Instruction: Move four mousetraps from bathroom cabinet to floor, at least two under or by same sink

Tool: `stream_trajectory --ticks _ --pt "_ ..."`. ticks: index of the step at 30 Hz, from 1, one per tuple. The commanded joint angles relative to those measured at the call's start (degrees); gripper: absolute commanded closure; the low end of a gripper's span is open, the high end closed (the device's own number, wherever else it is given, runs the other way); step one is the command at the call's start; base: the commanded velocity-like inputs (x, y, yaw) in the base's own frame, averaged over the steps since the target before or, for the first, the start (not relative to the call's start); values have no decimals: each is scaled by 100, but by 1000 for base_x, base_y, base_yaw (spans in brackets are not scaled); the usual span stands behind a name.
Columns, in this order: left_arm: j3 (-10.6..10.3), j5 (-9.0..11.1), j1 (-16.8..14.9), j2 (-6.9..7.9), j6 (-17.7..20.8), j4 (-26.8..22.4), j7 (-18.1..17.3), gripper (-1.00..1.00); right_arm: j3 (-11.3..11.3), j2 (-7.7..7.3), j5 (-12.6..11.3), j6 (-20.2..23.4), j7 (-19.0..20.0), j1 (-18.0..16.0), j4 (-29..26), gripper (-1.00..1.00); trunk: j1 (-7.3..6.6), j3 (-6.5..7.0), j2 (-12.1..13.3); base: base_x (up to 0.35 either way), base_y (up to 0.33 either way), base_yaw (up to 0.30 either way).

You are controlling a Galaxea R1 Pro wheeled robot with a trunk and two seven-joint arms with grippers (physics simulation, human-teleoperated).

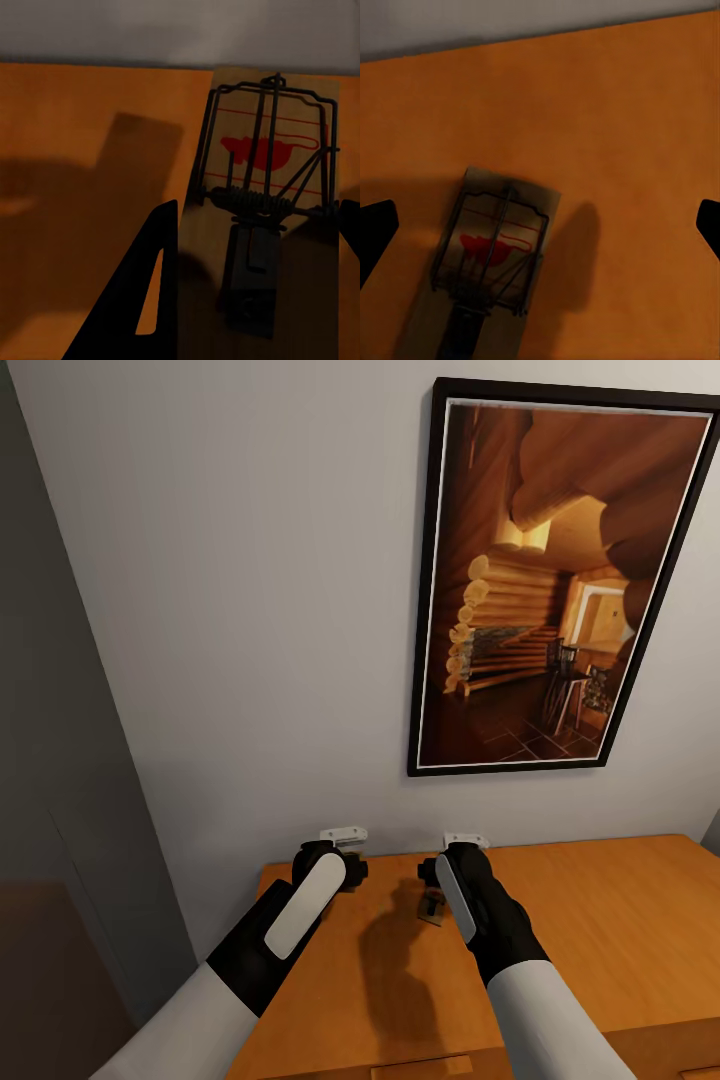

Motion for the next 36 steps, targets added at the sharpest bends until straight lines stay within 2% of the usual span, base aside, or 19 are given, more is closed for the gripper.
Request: stream_trajectory --ticks 1,7,31,33,36 --pt "-7 31 -7 0 31 -5 61 100 -2 0 -62 12 -58 -5 -4 -100 1 -9 -7 0 0 0" --pt "-6 33 -7 0 31 -5 61 100 -72 0 -72 12 -24 -5 2 -100 1 -9 -7 0 0 0" --pt "-7 26 -7 0 25 -5 62 100 -80 0 -44 -55 1 -5 228 -100 1 -9 -7 0 0 0" --pt "-6 -8 -7 0 26 -5 63 100 -90 0 -43 -57 0 -5 225 -100 1 -9 -7 0 0 0" --pt "-6 -162 -7 0 28 -5 61 100 -151 0 -52 -47 -18 -5 224 -100 1 -9 -7 0 0 0"
